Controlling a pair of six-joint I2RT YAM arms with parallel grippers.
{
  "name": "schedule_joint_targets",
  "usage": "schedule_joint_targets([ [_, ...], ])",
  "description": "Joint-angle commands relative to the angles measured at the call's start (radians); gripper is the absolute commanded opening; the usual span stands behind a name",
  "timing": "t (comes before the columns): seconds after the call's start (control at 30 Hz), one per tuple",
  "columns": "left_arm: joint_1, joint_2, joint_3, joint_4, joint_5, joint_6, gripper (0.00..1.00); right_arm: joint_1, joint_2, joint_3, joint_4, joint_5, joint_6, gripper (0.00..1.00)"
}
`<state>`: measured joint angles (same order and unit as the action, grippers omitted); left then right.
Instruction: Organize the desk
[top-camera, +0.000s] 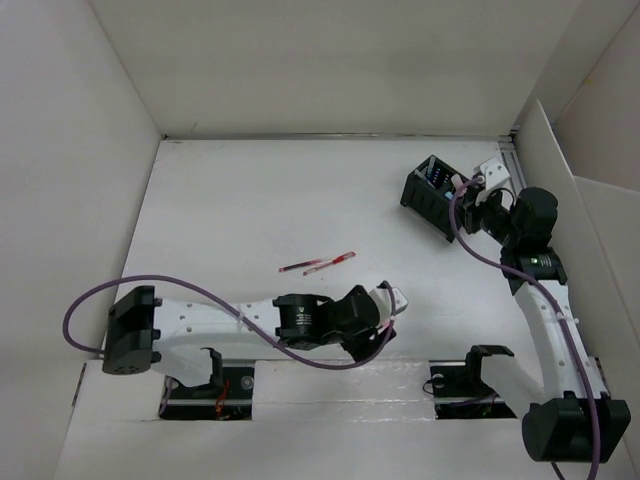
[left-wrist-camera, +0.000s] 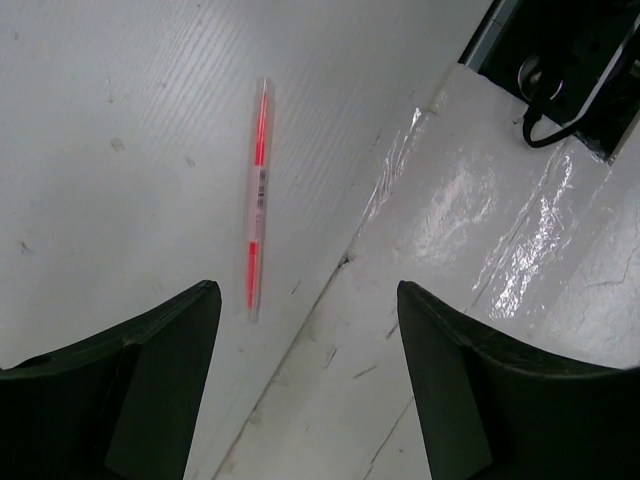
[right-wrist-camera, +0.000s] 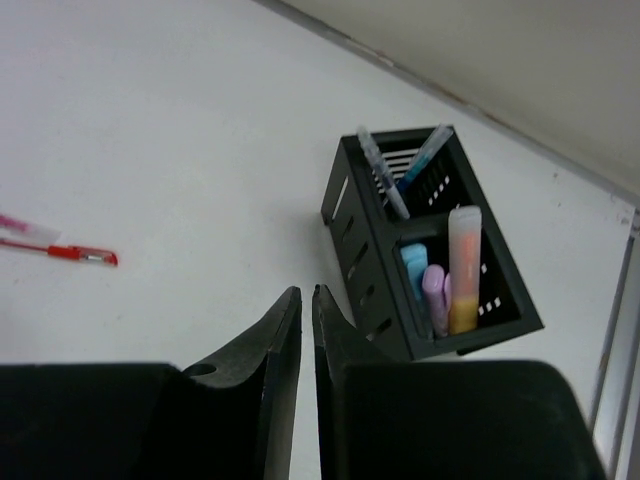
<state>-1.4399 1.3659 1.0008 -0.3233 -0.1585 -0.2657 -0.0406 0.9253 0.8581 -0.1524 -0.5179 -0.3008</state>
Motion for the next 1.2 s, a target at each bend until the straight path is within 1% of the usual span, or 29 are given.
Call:
schedule_joint_targets([
  [0.0,-0.004,0.129,0.074,0.085,-0.009,0.07,0.67,-0.022,-0.045,-0.039,-0.076,0.015,-0.029,0.16],
  [0.13,0.006,0.179,0.078,0.134,-0.01,0.094,0.65,-0.022,-0.043,-0.028,-0.108,-0.01,-0.032,0.16],
  [0.23,0.052,0.226,0.071,0.194,0.007,0.12,0.64,-0.022,-0.063,-0.033,-0.118,-0.014,-0.032,0.16],
  [0.47,0.127,0.328,0.125,0.3,0.023,0.203,0.61,-0.022,-0.077,-0.028,-0.134,-0.048,-0.041,0.16],
  [0.6,0.127,0.37,0.14,0.311,0.049,0.221,0.58,-0.022,-0.077,-0.019,-0.134,-0.045,-0.041,0.16],
  [0.7,0.127,0.369,0.133,0.316,0.083,0.22,0.57,-0.022,-0.071,-0.008,-0.128,-0.047,-0.044,0.16],
  [0.77,0.127,0.371,0.133,0.341,0.091,0.221,0.55,-0.022,-0.066,-0.007,-0.118,-0.048,-0.038,0.16],
  [0.87,0.127,0.39,0.145,0.34,0.088,0.226,0.49,-0.031,-0.065,-0.01,-0.105,-0.056,-0.034,0.16],
  [0.93,0.127,0.412,0.153,0.34,0.088,0.232,0.47,-0.031,-0.062,-0.011,-0.102,-0.057,-0.032,0.16],
  [1.07,0.116,0.438,0.173,0.342,0.1,0.24,0.47,-0.031,-0.059,-0.013,-0.093,-0.059,-0.032,0.16],
  [1.17,0.116,0.455,0.17,0.351,0.077,0.238,0.46,-0.041,-0.057,-0.011,-0.093,-0.06,-0.035,0.16],
])
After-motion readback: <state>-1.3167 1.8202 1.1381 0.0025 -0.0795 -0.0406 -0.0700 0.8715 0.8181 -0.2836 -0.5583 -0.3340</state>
